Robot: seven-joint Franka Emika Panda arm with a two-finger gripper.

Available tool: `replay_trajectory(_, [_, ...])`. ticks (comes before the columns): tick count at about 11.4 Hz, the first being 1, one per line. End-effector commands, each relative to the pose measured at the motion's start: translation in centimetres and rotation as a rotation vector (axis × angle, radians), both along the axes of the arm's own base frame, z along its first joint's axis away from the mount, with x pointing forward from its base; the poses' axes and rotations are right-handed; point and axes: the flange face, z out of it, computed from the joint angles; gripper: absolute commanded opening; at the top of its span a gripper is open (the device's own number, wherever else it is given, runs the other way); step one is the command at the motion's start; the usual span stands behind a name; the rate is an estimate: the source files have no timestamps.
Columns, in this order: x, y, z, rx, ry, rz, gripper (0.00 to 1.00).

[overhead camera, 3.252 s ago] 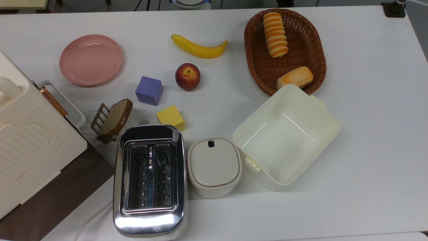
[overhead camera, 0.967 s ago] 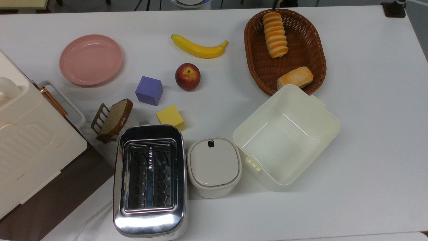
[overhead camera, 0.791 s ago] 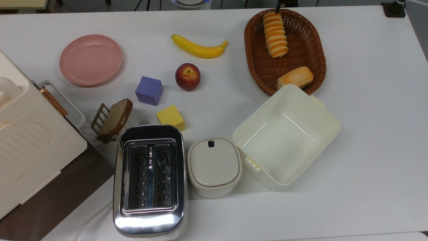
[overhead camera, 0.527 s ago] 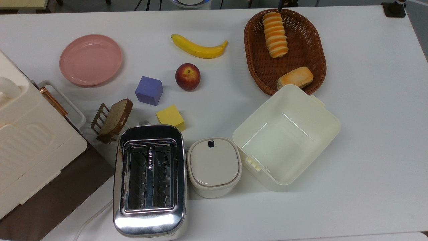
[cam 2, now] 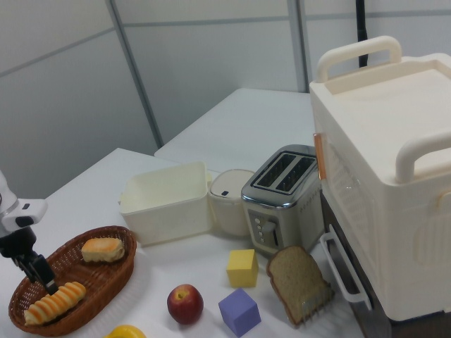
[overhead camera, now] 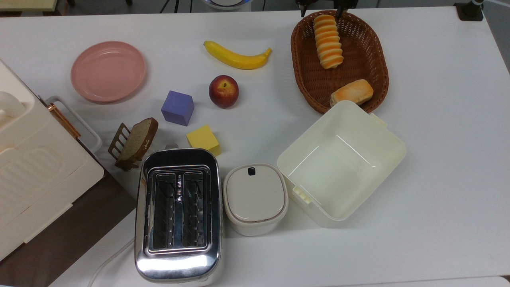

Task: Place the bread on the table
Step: 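Lower the gripper over the long twisted bread roll in the basket, then close the gripper on the long twisted bread roll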

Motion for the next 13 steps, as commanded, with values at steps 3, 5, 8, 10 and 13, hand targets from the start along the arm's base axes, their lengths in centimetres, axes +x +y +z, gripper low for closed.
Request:
replay_trajectory(3, [-1.0,2.2,-3.7,-0.051,0.028,0.065,0.99])
replay_trajectory(5, [-0.9,2.6,-4.7,-0.070,0.038,0.068,0.99])
replay_trajectory(8, [-1.2,4.0,-5.5,-0.061,0.019,0.091,0.99])
replay_trajectory(10, [-1.0,4.4,-5.0,-0.050,0.005,0.093,0.99])
replay_trajectory(13, [-1.2,5.1,-6.2,-0.064,0.009,0.106,0.99])
